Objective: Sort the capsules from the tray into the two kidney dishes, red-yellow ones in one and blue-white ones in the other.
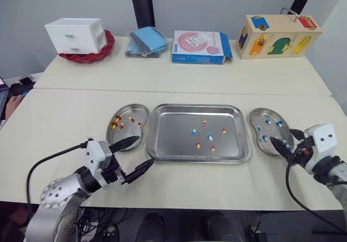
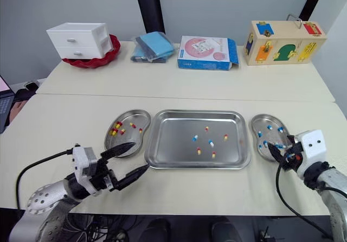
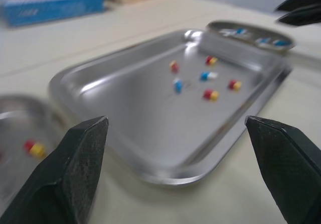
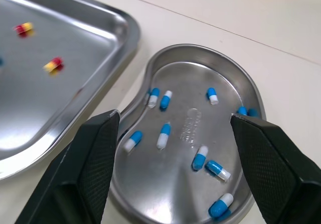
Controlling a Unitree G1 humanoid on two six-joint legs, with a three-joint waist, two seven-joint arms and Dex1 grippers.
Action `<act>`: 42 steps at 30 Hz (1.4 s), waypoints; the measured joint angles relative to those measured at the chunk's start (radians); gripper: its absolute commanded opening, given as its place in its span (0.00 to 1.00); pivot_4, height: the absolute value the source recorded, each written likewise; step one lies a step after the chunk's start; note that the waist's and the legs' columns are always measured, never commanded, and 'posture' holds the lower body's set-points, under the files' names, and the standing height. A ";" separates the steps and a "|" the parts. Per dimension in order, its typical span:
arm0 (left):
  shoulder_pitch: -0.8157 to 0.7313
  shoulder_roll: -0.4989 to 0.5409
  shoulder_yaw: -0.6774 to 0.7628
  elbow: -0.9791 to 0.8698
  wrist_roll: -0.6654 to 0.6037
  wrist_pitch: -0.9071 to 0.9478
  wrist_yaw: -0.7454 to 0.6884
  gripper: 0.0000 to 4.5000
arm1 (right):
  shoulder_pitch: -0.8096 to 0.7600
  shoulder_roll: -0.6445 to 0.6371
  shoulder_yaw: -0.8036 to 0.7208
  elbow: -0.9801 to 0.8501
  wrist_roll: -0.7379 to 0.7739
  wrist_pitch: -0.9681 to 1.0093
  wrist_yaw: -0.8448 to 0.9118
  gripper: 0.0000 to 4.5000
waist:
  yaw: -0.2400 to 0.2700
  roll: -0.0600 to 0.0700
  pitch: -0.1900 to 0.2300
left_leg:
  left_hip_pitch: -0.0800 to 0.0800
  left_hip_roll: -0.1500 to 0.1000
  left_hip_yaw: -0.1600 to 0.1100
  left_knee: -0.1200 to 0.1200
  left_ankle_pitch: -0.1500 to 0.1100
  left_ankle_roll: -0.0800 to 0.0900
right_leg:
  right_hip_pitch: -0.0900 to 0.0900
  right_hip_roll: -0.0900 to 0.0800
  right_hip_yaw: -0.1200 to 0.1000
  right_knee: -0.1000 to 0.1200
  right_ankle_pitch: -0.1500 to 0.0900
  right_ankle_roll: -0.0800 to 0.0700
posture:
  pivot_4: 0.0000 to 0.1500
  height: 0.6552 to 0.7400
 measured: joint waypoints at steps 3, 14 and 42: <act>0.090 0.017 0.119 -0.020 -0.032 0.071 0.045 1.00 | 0.074 -0.079 -0.041 0.016 0.008 -0.093 0.141 0.82 | 0.001 0.000 0.000 | 0.001 0.000 0.001 0.000 0.000 0.000 | 0.001 0.000 0.001 -0.001 0.000 0.000 | 1.00 1.00; 0.354 0.035 0.397 0.148 -0.013 0.107 0.018 1.00 | 0.200 -0.295 -0.190 0.297 0.005 -0.300 0.545 0.99 | 0.001 -0.003 0.001 | 0.006 0.000 0.001 0.000 0.000 0.000 | 0.009 0.000 0.001 -0.009 0.000 0.000 | 1.00 1.00; 0.304 0.068 0.309 -0.105 -0.026 0.150 -0.053 1.00 | 0.302 -0.024 0.043 -0.126 0.045 -0.257 0.403 0.99 | 0.011 -0.003 0.000 | 0.006 0.000 0.000 0.000 0.000 0.000 | 0.012 -0.001 0.000 -0.013 0.001 0.002 | 1.00 1.00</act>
